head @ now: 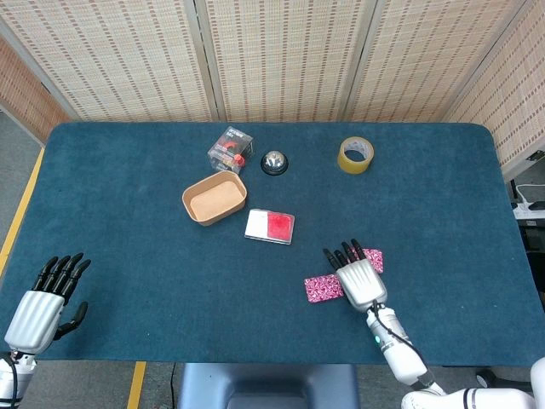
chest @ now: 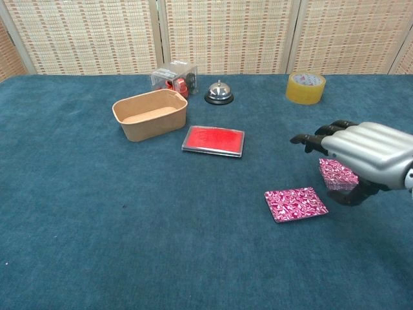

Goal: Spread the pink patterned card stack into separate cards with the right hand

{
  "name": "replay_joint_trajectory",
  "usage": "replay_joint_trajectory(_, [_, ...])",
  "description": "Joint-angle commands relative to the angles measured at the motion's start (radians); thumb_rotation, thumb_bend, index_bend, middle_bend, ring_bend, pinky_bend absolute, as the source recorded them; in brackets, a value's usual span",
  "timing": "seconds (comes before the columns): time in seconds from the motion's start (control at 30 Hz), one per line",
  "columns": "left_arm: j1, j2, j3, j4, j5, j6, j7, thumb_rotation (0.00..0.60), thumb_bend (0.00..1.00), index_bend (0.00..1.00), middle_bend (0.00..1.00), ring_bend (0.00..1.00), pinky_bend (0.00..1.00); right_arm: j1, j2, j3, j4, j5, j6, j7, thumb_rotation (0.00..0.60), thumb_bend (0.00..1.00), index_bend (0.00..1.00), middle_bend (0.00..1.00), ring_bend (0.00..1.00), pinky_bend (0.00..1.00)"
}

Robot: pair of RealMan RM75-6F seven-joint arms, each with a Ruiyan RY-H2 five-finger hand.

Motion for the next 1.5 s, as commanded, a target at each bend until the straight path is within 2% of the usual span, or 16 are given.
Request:
replay_joint_trajectory(0.03, [0.0, -0.001, 0.001, 0.0, 0.002, 0.0, 0.001, 0.6, 0.46, 0.0, 0.0, 0.0, 0.01, 0.002, 0.025, 0.029, 0.027, 0.042, -0.007, 0.01, 0.6, 0.29, 0.0, 0.16, 0.05, 0.0])
replay_joint_trajectory(0.27, [-0.001, -0.001, 0.001, -0.005, -0.005, -0.008, 0.01, 0.6, 0.46, 0.0, 0.0, 0.0, 0.01, 0.017, 0.041, 0.066, 0.112, 0.154, -0.074, 0.035, 0.6, 0.29, 0.09, 0.16, 0.05, 0.0])
replay_joint_trajectory(0.7, [-0.003, -0.003, -0.001, -0.01, -0.015, -0.02, 0.023, 0.6, 0.46, 0.0, 0.0, 0.0, 0.01, 0.038, 0.009, 0.074, 0.196, 0.204, -0.11, 0.052, 0.6, 0.29, 0.19, 0.16, 0.05, 0.0])
replay_joint_trajectory(0.9, [-0.005, -0.004, -0.001, -0.009, -0.015, -0.023, 0.022, 0.6, 0.46, 0.0, 0.0, 0.0, 0.01, 0.039, 0.002, 0.071, 0.197, 0.207, -0.11, 0.061, 0.6, 0.29, 0.15, 0.16, 0.05, 0.0])
replay_joint_trajectory(1.5, [-0.004, -0.002, 0.001, -0.008, -0.009, -0.019, 0.02, 0.6, 0.46, 0.0, 0.0, 0.0, 0.01, 0.061, -0.014, 0.053, 0.187, 0.265, -0.121, 0.022, 0.6, 0.29, 0.18, 0.15, 0.05, 0.0])
